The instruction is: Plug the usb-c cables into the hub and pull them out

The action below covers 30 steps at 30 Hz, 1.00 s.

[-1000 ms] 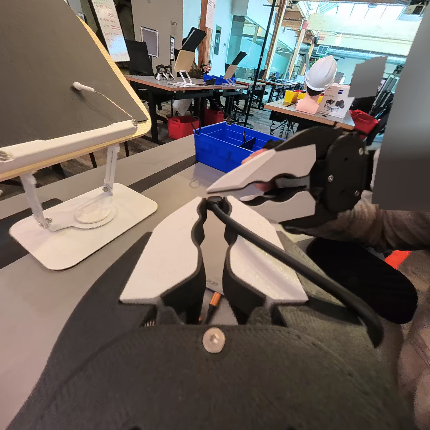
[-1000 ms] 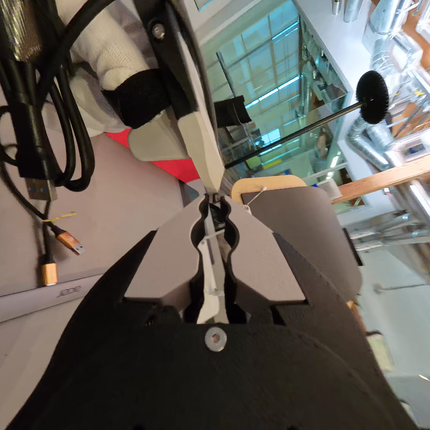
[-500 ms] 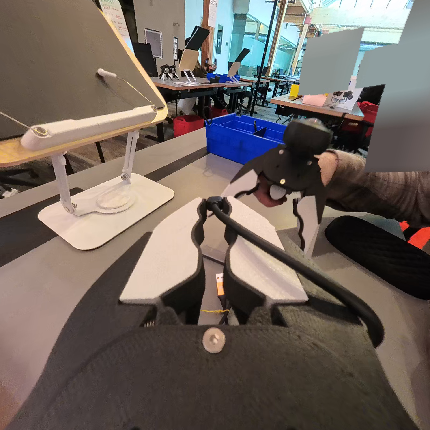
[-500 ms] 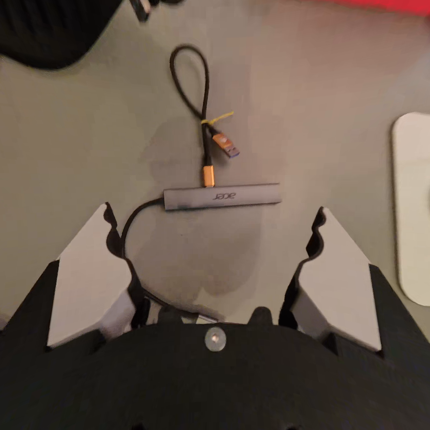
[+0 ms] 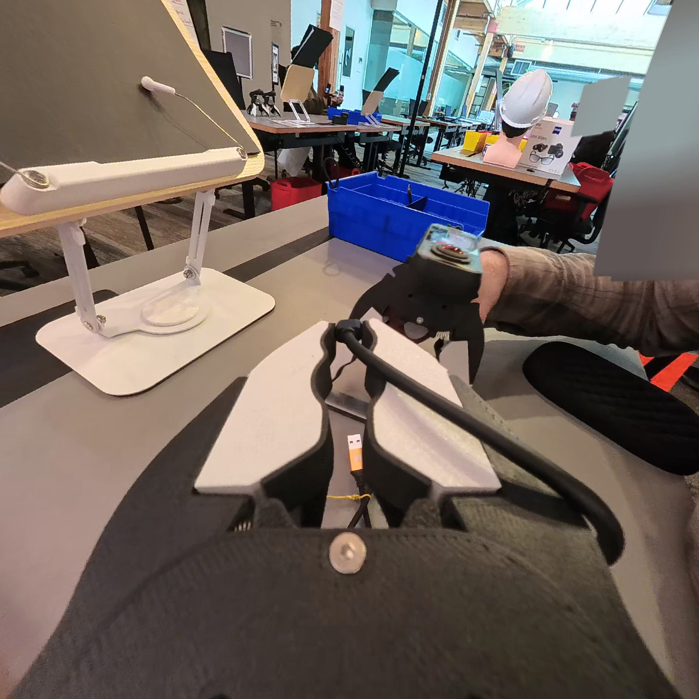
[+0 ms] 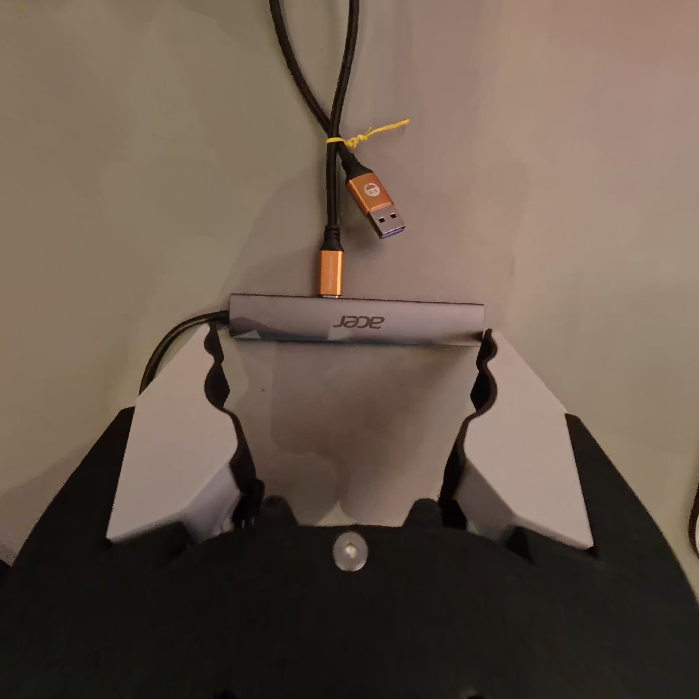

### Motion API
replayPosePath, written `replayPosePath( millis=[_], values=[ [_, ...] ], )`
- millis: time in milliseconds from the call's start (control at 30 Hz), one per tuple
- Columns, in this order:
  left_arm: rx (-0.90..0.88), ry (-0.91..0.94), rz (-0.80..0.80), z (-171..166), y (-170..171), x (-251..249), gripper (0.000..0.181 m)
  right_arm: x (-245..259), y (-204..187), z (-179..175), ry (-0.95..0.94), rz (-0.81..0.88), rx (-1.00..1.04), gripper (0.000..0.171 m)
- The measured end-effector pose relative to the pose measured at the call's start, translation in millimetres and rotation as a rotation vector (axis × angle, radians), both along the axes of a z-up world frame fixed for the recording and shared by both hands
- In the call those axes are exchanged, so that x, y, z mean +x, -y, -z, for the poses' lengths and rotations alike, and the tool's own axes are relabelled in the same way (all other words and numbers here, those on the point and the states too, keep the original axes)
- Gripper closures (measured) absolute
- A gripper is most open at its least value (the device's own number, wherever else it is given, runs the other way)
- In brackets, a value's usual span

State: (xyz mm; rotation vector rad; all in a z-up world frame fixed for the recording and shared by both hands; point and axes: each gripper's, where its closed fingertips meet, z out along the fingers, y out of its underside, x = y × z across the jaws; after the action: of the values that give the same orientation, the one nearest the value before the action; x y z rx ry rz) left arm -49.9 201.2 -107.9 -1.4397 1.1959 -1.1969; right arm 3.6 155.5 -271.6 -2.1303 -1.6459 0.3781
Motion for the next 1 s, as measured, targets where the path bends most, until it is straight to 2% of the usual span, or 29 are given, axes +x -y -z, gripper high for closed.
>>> replayPosePath(
  millis=[300, 433, 700, 1000],
  values=[
    [-0.001, -0.007, 0.006, 2.1, 2.0, 1.3, 0.168, -0.5, -1.1, -0.5, -0.027, 0.014, -0.016, 0.047],
    [0.000, -0.015, 0.007, 4.0, 1.9, 1.4, 0.168, -5.7, 1.9, -9.7, -0.148, 0.022, -0.041, 0.047],
    [0.001, -0.035, 0.011, 8.8, 0.4, 3.9, 0.168, -16.8, 9.0, -50.9, -0.418, -0.010, -0.071, 0.047],
    [0.020, -0.030, 0.008, 2.1, 0.1, 0.7, 0.168, -11.9, 4.1, -71.2, -0.529, -0.004, -0.037, 0.048]
  ],
)
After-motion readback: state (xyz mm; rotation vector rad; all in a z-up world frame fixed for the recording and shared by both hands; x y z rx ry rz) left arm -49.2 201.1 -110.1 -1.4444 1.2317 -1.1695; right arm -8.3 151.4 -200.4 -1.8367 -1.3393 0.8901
